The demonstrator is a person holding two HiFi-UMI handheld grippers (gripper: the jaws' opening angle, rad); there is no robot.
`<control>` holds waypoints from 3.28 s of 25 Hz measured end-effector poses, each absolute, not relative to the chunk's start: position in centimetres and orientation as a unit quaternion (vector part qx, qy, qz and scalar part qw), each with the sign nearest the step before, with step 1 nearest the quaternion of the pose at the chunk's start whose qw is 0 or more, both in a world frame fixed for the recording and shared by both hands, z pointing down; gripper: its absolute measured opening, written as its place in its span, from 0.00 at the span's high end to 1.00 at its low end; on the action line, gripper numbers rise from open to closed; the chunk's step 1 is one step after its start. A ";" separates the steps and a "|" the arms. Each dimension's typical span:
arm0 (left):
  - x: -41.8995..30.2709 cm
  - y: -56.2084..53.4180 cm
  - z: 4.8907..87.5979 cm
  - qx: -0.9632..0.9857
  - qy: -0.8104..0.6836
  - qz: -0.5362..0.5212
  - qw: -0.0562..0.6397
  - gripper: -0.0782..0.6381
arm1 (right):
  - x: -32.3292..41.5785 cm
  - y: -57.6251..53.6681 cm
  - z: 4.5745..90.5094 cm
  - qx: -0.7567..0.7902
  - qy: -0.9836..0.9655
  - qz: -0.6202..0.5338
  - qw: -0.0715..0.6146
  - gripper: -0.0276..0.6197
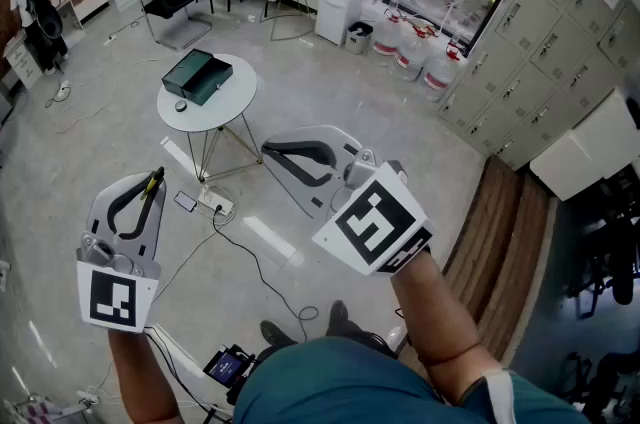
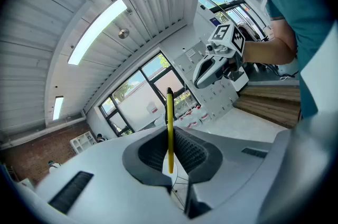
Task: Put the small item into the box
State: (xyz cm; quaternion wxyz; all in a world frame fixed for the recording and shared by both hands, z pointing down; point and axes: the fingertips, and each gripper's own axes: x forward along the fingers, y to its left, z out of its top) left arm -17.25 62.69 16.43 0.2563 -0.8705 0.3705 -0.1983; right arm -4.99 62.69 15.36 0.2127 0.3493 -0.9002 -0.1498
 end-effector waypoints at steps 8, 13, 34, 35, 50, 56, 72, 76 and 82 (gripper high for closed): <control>-18.4 63.7 17.1 -0.871 0.367 -0.197 0.260 0.84 | -6.3 63.8 16.1 0.351 -0.899 -0.149 0.215 0.90; -19.5 63.7 17.5 -0.875 0.360 -0.194 0.259 0.84 | -7.6 63.9 16.4 0.354 -0.898 -0.145 0.216 0.90; -24.2 56.1 18.5 -0.867 0.372 -0.206 0.258 0.84 | -12.2 55.1 16.8 0.340 -0.910 -0.139 0.192 0.90; -23.6 55.1 18.3 -0.865 0.373 -0.211 0.262 0.84 | -11.7 53.9 16.8 0.335 -0.913 -0.138 0.189 0.90; -12.5 40.6 18.2 -0.836 0.425 -0.247 0.244 0.84 | -1.3 37.2 16.2 0.268 -0.939 -0.144 0.160 0.90; -7.2 36.9 18.6 -0.828 0.430 -0.265 0.245 0.84 | 3.7 33.1 16.6 0.254 -0.945 -0.142 0.149 0.90; 0.8 28.1 20.0 -0.857 0.378 -0.253 0.243 0.84 | 12.2 26.2 18.0 0.311 -0.930 -0.119 0.156 0.90; 1.2 25.2 19.4 -0.869 0.353 -0.244 0.247 0.84 | 12.8 24.2 17.5 0.341 -0.919 -0.112 0.162 0.90; -1.8 20.9 18.3 -0.884 0.323 -0.224 0.254 0.84 | 9.7 21.3 16.6 0.371 -0.906 -0.105 0.174 0.90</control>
